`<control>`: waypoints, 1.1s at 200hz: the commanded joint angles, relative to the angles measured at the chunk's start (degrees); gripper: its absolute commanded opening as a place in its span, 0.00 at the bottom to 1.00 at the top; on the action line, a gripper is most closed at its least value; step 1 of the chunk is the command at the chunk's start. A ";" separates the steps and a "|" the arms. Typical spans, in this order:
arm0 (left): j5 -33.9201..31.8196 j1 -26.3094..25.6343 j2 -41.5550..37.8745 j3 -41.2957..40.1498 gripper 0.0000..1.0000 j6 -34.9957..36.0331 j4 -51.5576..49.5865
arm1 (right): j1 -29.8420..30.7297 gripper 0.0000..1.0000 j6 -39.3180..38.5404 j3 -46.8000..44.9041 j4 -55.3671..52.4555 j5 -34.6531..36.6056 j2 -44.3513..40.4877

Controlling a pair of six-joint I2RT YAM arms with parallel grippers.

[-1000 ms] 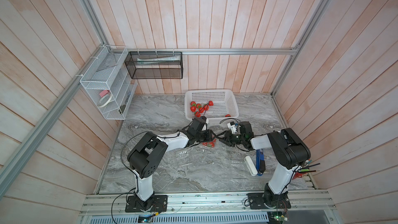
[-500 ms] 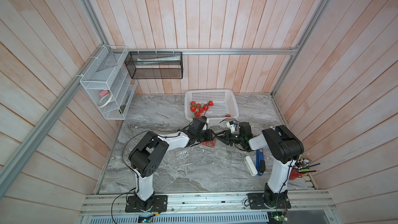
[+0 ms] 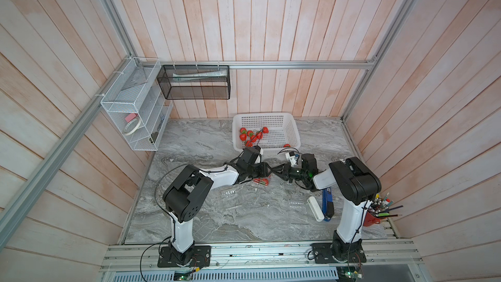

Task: Pack strawberries into containers
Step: Close the packing box at the center of the board.

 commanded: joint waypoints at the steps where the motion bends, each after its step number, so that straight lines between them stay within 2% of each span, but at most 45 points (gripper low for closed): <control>1: -0.09 0.38 1.72 0.39 0.43 0.40 -2.64 | -0.03 0.29 0.12 -0.89 -0.56 -0.86 0.87; 11: -0.26 0.40 1.24 0.39 0.43 0.48 -2.81 | -0.05 0.38 -0.16 -1.00 -0.90 -0.65 0.38; 28: -0.80 0.52 -0.02 0.30 0.43 0.66 -3.41 | -0.01 0.45 -1.57 -0.82 -3.25 -0.03 -1.13; 66: -2.75 0.79 -4.18 0.25 0.43 1.63 -5.13 | -0.36 0.49 -8.21 1.90 -13.21 3.02 -4.87; 100: -3.31 0.88 -7.77 -0.32 0.43 1.21 -6.10 | -0.53 0.50 -10.24 4.61 -15.99 4.36 -4.73; 116: -4.00 0.88 -10.01 -1.57 0.43 0.86 -7.25 | -0.46 0.47 -10.10 6.51 -15.63 4.10 -3.54; 161: -8.94 2.06 -15.54 -5.04 0.44 1.37 -10.91 | 2.00 0.45 -11.49 11.20 -17.11 3.91 -0.92; 192: -7.77 4.54 -16.36 -5.94 0.44 0.92 -9.55 | 4.32 0.44 -11.23 7.25 -16.94 3.65 -2.43; 220: -7.83 4.66 -17.16 -5.27 0.44 1.74 -10.02 | 6.35 0.44 -10.98 1.20 -18.11 5.18 -7.59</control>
